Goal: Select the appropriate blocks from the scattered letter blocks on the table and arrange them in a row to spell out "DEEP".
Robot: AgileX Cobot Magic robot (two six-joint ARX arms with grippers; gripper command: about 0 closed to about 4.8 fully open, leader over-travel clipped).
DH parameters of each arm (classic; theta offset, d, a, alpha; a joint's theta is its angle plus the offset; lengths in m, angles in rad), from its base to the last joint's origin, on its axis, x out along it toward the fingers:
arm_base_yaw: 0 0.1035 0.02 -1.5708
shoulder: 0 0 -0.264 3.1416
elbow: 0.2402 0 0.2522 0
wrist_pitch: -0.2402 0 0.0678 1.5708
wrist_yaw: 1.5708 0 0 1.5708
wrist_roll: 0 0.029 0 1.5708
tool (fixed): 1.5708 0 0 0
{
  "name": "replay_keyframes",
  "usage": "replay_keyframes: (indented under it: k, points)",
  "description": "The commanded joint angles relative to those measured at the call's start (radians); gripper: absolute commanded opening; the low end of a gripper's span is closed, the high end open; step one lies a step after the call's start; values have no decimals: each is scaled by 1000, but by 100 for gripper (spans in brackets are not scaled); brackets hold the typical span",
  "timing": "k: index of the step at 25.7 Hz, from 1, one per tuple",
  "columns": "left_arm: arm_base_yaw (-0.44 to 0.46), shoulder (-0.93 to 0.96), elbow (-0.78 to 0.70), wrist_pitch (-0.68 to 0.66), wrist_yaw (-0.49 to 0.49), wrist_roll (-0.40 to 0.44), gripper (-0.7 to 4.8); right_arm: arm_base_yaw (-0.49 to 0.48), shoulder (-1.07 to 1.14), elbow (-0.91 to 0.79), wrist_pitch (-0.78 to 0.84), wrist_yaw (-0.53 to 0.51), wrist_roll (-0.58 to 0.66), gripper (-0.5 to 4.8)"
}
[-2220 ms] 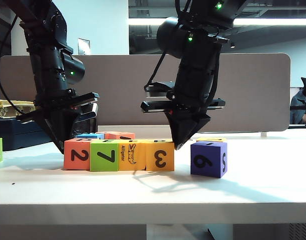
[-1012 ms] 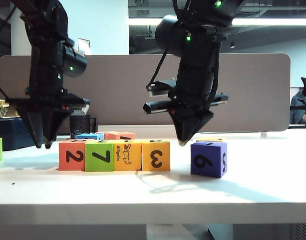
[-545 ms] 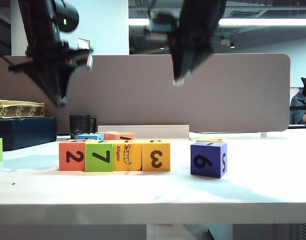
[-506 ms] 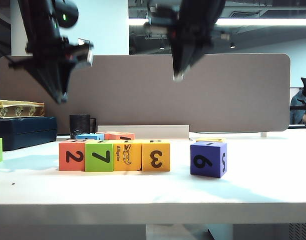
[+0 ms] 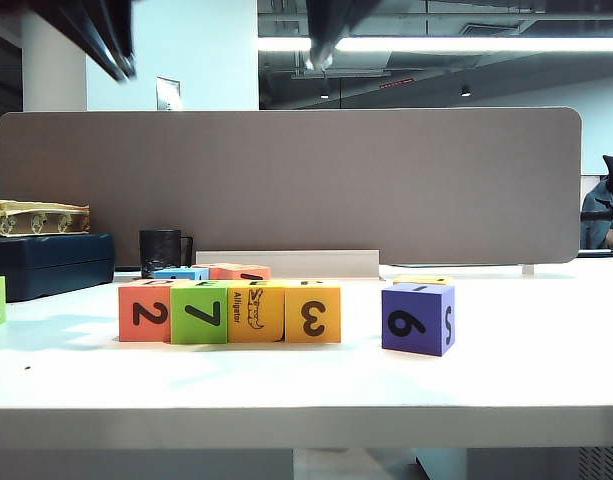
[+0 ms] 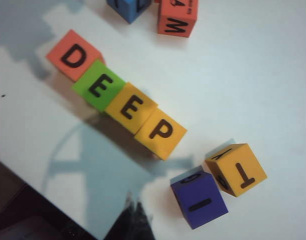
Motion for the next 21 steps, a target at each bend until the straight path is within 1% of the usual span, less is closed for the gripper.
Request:
replay_keyframes:
  k: [1,7,21]
  points:
    - [-1,-44,1,-12,10,25,48,30,-5,33,6,2,1,-2]
    - [-1,-49,1,-35,10,25,49,44,-4,33,2,2,1,-1]
    - [-1,-49,1,0,7,25,49,43,-2,33,8,2,1,-1]
